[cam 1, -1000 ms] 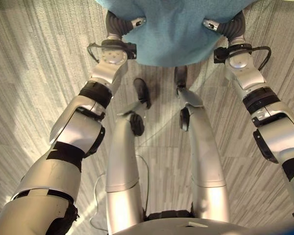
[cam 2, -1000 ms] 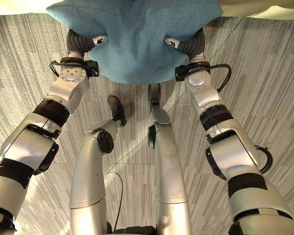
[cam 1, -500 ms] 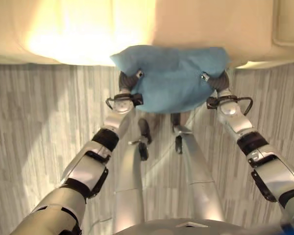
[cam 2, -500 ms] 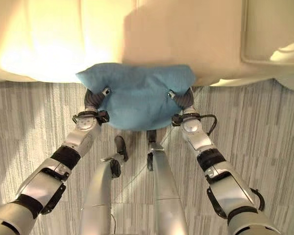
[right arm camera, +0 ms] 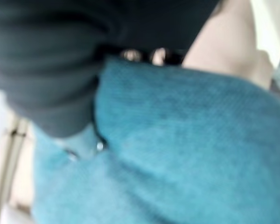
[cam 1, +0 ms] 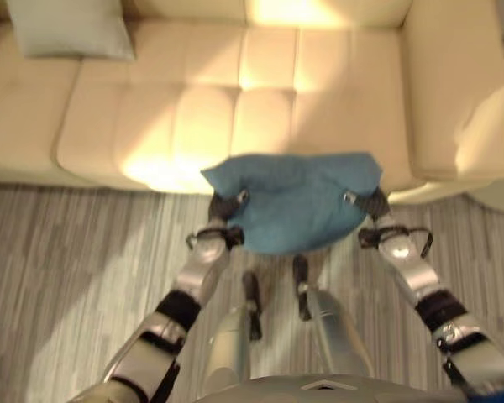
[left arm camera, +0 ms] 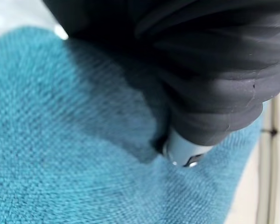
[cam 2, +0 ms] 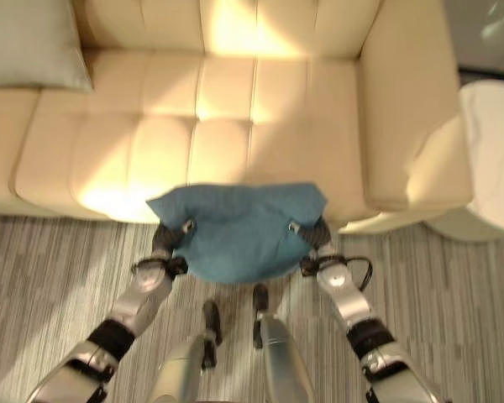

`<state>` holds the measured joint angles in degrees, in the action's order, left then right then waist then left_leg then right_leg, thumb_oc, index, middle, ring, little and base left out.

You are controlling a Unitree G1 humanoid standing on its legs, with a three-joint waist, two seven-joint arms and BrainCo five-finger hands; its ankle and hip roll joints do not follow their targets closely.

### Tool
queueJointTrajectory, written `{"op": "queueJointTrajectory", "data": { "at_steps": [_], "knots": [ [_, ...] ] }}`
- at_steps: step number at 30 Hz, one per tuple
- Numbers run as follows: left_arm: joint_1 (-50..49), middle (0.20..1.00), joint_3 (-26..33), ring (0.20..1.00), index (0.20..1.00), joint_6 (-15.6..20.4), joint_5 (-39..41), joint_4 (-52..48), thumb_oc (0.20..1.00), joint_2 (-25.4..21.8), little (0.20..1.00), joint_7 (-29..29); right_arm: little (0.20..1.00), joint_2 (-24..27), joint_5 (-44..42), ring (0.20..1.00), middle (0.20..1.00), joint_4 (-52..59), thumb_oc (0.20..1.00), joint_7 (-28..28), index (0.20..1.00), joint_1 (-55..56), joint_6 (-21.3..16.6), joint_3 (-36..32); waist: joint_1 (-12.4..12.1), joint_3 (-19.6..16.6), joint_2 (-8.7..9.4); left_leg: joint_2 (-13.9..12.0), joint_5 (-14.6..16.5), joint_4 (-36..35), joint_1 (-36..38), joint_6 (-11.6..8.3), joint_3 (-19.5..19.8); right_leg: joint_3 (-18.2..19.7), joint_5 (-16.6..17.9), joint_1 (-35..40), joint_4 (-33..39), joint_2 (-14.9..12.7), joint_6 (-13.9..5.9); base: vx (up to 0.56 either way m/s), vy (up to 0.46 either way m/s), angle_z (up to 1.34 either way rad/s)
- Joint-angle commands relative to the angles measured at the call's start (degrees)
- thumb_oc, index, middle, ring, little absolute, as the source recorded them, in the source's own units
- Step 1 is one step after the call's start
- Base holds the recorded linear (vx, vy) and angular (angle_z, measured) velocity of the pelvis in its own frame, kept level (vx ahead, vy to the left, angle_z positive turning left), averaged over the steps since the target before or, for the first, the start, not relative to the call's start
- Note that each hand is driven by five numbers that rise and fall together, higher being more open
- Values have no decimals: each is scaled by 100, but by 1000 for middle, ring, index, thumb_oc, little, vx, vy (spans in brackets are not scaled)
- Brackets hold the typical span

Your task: Pick up all the scattered cushions and arrange them neatly on the sofa.

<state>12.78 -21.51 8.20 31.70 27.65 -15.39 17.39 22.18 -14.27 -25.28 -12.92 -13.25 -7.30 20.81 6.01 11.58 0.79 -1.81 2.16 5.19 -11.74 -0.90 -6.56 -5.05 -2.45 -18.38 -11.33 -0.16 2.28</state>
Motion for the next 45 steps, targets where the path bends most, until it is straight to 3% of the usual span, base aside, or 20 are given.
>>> {"op": "queueJointTrajectory", "data": {
  "at_steps": [1, 2, 5, 9, 11, 12, 15, 16, 19, 20, 22, 27, 29, 30, 33, 38, 39, 40, 41, 45],
  "knots": [
    [565, 200, -11, 200, 200, 262, -206, -421, 200, 131, 200, -304, 200, -18, 7, 200, 200, 509, 200, 182, 200, -336, -388, -369, 11, -348, -1, -376, -719, -138, -207, -613, 206, 321, 124, 58, 129, 19, -646, 104, -124, 37],
    [333, 200, 27, 200, 200, 182, -317, -395, 200, 97, 200, -377, 200, -15, 28, 200, 200, 518, 200, 202, 200, -23, -361, -521, 39, -495, 72, -458, -761, -61, 41, -694, 78, 230, 97, 563, 469, 33, -614, 101, -119, 46],
    [177, 200, 9, 200, 200, 145, -381, -343, 200, 95, 200, -413, 200, -60, 41, 200, 200, 507, 200, 190, 200, 203, -314, -598, 83, -648, 168, -552, -837, 56, 216, -692, -233, 92, 144, 936, 760, 7, -607, 100, -65, 60],
    [-30, 200, 18, 200, 200, 49, -420, -391, 200, 155, 200, -395, 200, -172, 137, 200, 200, 407, 200, 227, 200, 361, -183, -583, 100, -937, 178, -347, -714, -572, 751, -569, -495, 43, 319, 1373, 1041, -77, -817, 161, 97, 10],
    [-26, 200, -18, 200, 200, 46, -447, -483, 200, 130, 200, -371, 200, -186, 178, 200, 200, 400, 200, 172, 200, 307, -110, -541, 74, -923, 170, -240, -570, -498, 852, -488, -369, 94, 298, 1450, 986, -168, -861, 151, 253, 0],
    [-50, 200, -30, 200, 200, 31, -420, -659, 200, 74, 200, -346, 200, -213, 148, 200, 200, 363, 200, 162, 200, 199, -70, -538, -13, -905, 182, -77, -342, -432, 996, -337, -272, 289, 273, 1538, 860, -254, -951, 150, 345, -14],
    [-94, 200, -43, 200, 200, 4, -448, -807, 200, 28, 200, -308, 200, -252, 220, 200, 200, 420, 200, 161, 200, 120, -62, -507, -124, -826, 167, 74, -171, -373, 1092, -126, -349, 492, 401, 1367, 286, -378, -1187, 51, 355, -59],
    [-18, 200, -17, 200, 200, 18, -500, -883, 200, -101, 200, -282, 200, -399, 231, 200, 200, 345, 200, 143, 200, -22, -94, -443, -125, -621, 93, 95, -105, -435, 1217, 40, -436, 701, 566, 791, -731, -425, -1310, -25, 401, -67],
    [3, 200, 10, 200, 200, 14, -579, -861, 200, -111, 200, -294, 200, -384, 239, 200, 200, 343, 200, 149, 200, -27, -92, -468, -42, -687, 80, 210, -29, -548, 1387, 43, -342, 732, 459, 764, -284, -325, -1193, 143, 188, -10],
    [68, 200, 32, 200, 200, 20, -573, -788, 200, -99, 200, -272, 200, -334, 196, 200, 200, 290, 200, 141, 200, -182, -110, -439, 8, -753, 123, 320, 18, -688, 1539, 17, -316, 658, 704, 690, 601, -245, -1209, 184, 3, 20],
    [104, 200, 87, 200, 200, 8, -550, -728, 200, -68, 200, -240, 200, -301, 221, 200, 200, 316, 200, 147, 200, -218, -116, -422, 38, -740, 167, 373, 108, -660, 1658, -18, -245, 499, 936, 530, 958, -233, -1261, 210, -50, 9],
    [-56, 200, 105, 200, 200, 15, -562, -703, 200, 19, 200, -366, 200, -144, 343, 200, 200, 374, 200, 234, 200, 21, -101, -476, 74, -839, 203, 377, 307, -472, 1771, -99, -139, 595, 909, 741, 972, -211, -1186, 131, -85, 28],
    [-207, 200, 100, 200, 200, 2, -400, -709, 200, 115, 200, -460, 200, -59, 336, 200, 200, 432, 200, 258, 200, 233, -69, -585, 137, -909, 177, 268, 325, -256, 1758, -211, -48, 601, 781, 913, 913, -147, -1057, 180, -203, 34],
    [-210, 200, 0, 200, 200, -63, -398, -635, 200, 167, 200, -568, 200, -7, 273, 200, 200, 533, 200, 240, 200, 448, -101, -741, 255, -929, 217, 19, 134, 287, 1614, -400, -233, 519, 673, 1132, 906, -131, -907, 149, -235, 35],
    [-233, 200, -81, 200, 200, -114, -421, -560, 200, 213, 200, -630, 200, 43, 230, 200, 200, 523, 200, 239, 200, 603, -83, -804, 264, -905, 257, -141, 11, 797, 1428, -486, -186, 359, 531, 1401, 974, -93, -782, 107, -175, 88],
    [-203, 200, -219, 200, 200, -187, -501, -603, 200, 230, 200, -662, 200, 60, 169, 200, 200, 567, 200, 226, 200, 717, -68, -901, 251, -888, 311, -213, -44, 252, 1151, -411, -202, 351, 374, 1584, 1026, -157, -794, 79, -28, 10],
    [-186, 200, -232, 200, 200, -190, -516, -592, 200, 235, 200, -640, 200, 62, 181, 200, 200, 554, 200, 207, 200, 707, -61, -905, 241, -885, 294, -247, -176, 3, 1082, -426, -172, 377, 336, 1600, 1010, -135, -795, 138, 39, -1],
    [-134, 200, -262, 200, 200, -185, -515, -596, 200, 260, 200, -597, 200, 61, 196, 200, 200, 551, 200, 157, 200, 675, -85, -908, 206, -837, 250, -355, -563, -301, 817, -499, -86, 447, 273, 1633, 967, -109, -789, 218, 84, -5],
    [-76, 200, -253, 200, 200, -162, -480, -606, 200, 280, 200, -541, 200, 44, 181, 200, 200, 517, 200, 123, 200, 602, -75, -877, 145, -766, 240, -323, -625, -255, 668, -519, 49, 566, 195, 1653, 879, -115, -764, 220, 117, -13],
    [-108, 200, -235, 200, 200, -148, -474, -691, 200, 196, 200, -518, 200, -59, 151, 200, 200, 452, 200, 130, 200, 430, -25, -811, 121, -831, 161, -152, -441, -408, 917, -374, -62, 788, 138, 1755, 844, -270, -874, 222, 188, -57]
  ]
}}
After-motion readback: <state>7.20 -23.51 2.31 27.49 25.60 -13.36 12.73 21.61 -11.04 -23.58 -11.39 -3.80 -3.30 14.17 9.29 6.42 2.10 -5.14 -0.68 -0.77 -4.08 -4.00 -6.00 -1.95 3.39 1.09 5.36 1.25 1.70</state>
